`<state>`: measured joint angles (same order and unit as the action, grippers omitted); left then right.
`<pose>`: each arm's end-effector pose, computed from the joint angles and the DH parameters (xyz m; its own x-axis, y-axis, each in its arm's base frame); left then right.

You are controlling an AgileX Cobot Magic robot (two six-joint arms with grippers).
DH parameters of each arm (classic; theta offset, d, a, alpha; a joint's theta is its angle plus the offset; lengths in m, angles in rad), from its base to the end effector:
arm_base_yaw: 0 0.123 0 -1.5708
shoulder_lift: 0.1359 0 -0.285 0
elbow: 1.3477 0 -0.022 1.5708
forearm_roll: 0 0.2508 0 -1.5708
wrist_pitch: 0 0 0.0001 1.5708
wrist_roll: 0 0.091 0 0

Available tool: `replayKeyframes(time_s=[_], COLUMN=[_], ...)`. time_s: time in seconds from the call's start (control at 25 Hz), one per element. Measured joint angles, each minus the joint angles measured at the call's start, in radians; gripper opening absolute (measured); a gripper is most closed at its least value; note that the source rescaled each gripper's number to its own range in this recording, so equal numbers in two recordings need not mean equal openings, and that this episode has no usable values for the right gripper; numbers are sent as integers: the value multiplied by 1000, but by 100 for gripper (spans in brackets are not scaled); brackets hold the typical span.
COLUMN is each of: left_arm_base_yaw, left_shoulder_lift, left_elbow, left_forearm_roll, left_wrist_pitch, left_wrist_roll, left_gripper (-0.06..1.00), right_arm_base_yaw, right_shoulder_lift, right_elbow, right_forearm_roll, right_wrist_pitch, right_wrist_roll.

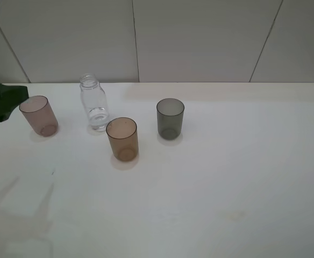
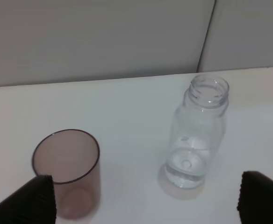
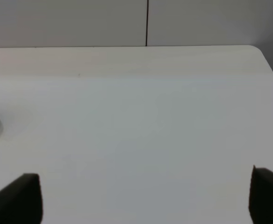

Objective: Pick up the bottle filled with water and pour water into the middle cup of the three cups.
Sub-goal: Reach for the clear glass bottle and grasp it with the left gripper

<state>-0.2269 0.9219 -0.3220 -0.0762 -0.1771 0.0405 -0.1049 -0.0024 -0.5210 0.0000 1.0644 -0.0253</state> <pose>0.1711 -0.0383 0.2374 -0.3285 0.0404 -0.9436 0.2014 0.9791 -0.0282 -0.0078 0.0008 0.2828 -0.4385 0.0207 -0.8985 0.0936 0.9953 -0.0227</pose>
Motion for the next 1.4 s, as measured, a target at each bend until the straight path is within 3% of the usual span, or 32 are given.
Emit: replayKeyframes(time_s=[0.12, 0.48, 0.68, 0.88, 1.24, 1.4], left_arm_base_yaw=[-51, -58, -58, -59, -59, -59], left_shoulder_lift=[123, 458, 610, 716, 893, 958], left_elbow=[33, 37, 37, 36, 33, -7], left_forearm_roll=[21, 24, 45, 125, 76, 76], left_wrist_pitch=[-150, -568, -744, -827, -1010, -1016], left_wrist_roll=[0, -23, -30, -40, -47, -47], left_gripper=[100, 100, 100, 100, 100, 100], right_arm_base_yaw=[0, 0, 0, 0, 0, 0], right_shoulder_lift=[0, 0, 0, 0, 0, 0], right_elbow=[0, 0, 0, 0, 0, 0], right_forearm_roll=[0, 0, 0, 0, 0, 0], right_wrist_pitch=[0, 0, 0, 0, 0, 0], right_wrist_roll=[0, 0, 0, 0, 0, 0])
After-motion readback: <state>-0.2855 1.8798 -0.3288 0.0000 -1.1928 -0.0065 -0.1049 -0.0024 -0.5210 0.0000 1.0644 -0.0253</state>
